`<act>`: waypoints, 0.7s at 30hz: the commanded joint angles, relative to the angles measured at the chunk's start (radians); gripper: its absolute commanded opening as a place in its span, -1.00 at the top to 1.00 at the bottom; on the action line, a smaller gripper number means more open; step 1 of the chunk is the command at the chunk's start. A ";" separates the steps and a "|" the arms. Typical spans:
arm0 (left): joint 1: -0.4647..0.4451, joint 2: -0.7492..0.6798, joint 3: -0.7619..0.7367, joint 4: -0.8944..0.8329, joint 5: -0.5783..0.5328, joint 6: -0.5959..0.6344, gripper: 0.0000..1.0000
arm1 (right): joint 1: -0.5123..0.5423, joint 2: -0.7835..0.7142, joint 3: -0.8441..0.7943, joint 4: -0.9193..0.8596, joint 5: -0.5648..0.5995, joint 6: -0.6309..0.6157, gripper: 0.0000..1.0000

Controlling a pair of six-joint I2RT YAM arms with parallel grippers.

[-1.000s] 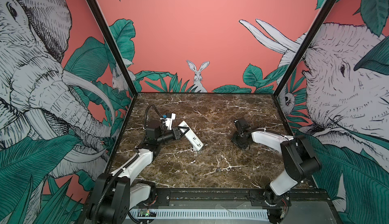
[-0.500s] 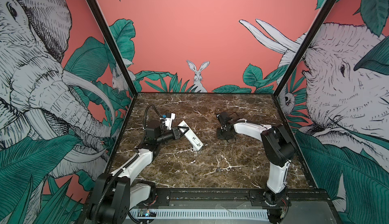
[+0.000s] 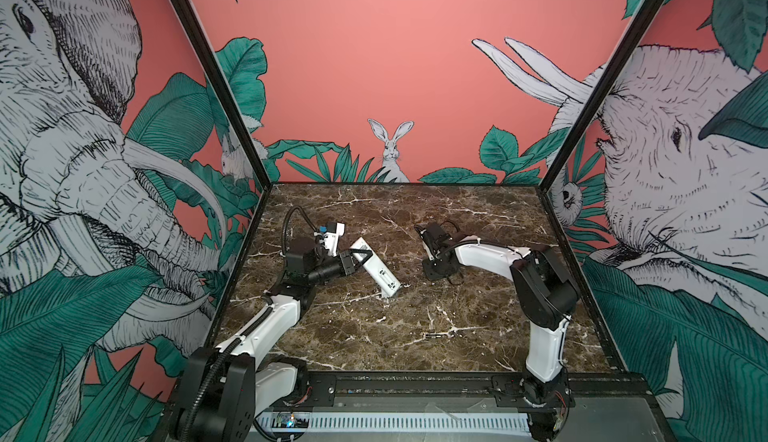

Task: Load the batteries into the remote control
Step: 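Lower the right gripper onto the second AA battery and grasp it, then carry the second battery with the right gripper to the remote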

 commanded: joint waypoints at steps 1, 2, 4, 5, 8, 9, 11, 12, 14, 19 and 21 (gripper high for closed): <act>0.006 -0.017 0.023 -0.004 -0.001 0.012 1.00 | 0.011 0.014 -0.079 -0.098 0.009 -0.017 0.57; 0.006 -0.016 0.023 -0.004 -0.001 0.014 1.00 | 0.011 0.010 -0.087 -0.092 0.013 -0.016 0.56; 0.007 -0.011 0.025 -0.004 0.000 0.013 1.00 | 0.014 -0.001 -0.106 -0.082 0.024 -0.012 0.54; 0.006 -0.011 0.024 -0.004 0.001 0.012 1.00 | 0.017 -0.008 -0.116 -0.072 0.026 -0.014 0.54; 0.006 -0.009 0.023 -0.007 0.002 0.012 1.00 | 0.022 -0.022 -0.142 -0.043 0.032 -0.012 0.56; 0.006 -0.009 0.023 -0.006 0.001 0.011 1.00 | 0.022 -0.024 -0.145 -0.040 0.032 -0.008 0.58; 0.006 -0.009 0.023 -0.006 0.001 0.011 1.00 | 0.026 -0.026 -0.148 -0.029 0.032 -0.007 0.61; 0.006 -0.009 0.023 -0.006 0.001 0.011 1.00 | 0.028 -0.028 -0.148 -0.026 0.034 -0.007 0.64; 0.006 -0.007 0.023 -0.007 0.000 0.011 1.00 | 0.032 -0.028 -0.148 -0.023 0.037 -0.007 0.67; 0.007 -0.003 0.018 -0.007 0.001 0.013 1.00 | 0.033 -0.019 -0.145 -0.019 0.051 -0.013 0.74; 0.006 -0.002 0.017 -0.007 0.004 0.014 1.00 | 0.033 -0.015 -0.144 -0.015 0.052 -0.016 0.77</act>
